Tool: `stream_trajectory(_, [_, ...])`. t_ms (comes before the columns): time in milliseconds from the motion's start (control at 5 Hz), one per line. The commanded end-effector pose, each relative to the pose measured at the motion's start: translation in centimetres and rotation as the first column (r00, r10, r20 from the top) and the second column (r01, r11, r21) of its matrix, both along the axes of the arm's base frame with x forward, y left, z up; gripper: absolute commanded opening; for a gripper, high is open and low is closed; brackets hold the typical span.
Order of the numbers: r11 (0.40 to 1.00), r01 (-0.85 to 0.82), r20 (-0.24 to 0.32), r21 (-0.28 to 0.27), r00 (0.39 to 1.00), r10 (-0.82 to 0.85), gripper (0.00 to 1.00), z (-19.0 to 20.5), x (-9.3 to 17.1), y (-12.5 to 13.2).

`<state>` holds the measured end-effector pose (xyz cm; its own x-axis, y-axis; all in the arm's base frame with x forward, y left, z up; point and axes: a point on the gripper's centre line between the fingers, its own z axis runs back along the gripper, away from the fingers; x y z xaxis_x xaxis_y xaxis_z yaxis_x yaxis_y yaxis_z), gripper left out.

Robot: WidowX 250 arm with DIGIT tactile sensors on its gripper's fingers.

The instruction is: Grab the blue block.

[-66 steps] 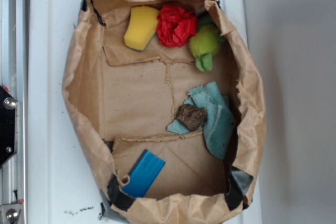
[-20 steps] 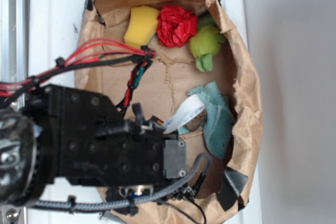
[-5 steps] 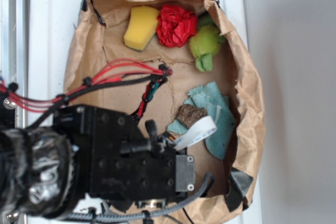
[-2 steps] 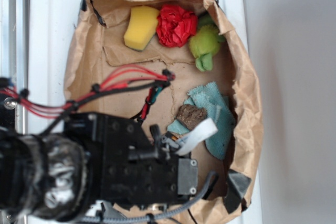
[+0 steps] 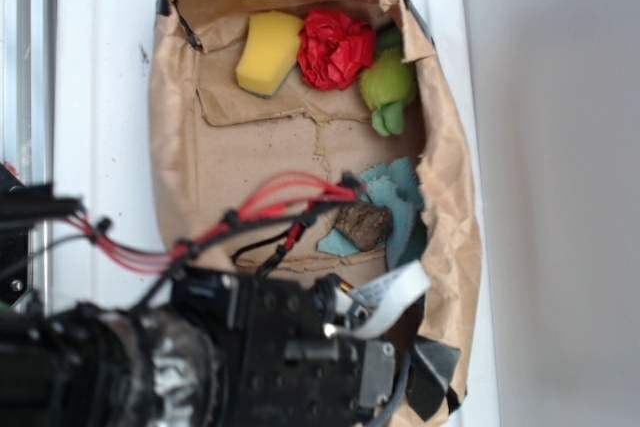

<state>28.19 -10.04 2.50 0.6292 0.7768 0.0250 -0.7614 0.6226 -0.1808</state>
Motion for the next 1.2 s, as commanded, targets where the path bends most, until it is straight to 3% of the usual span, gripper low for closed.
stream_trajectory(0, [1.0, -0.006, 0.024, -0.006, 1.0, 0.006, 0.0, -0.4, 0.5, -0.7])
stream_trajectory(200, [0.999, 0.033, 0.048, 0.001, 0.998, -0.033, 0.0, -0.1, 1.1, 0.0])
stream_trajectory(400, [0.994, 0.099, 0.133, 0.05, 0.986, -0.105, 0.0, 0.0, 2.5, 1.8])
stream_trajectory(600, [0.986, 0.12, 0.176, 0.114, 0.974, -0.139, 0.0, 0.8, 3.6, 4.5])
stream_trajectory(800, [0.947, 0.172, 0.191, 0.272, 0.955, -0.228, 0.0, 1.1, 3.8, 7.0])
stream_trajectory(1000, [0.915, 0.312, 0.149, 0.255, 0.922, -0.356, 0.0, 2.7, 4.4, 9.8])
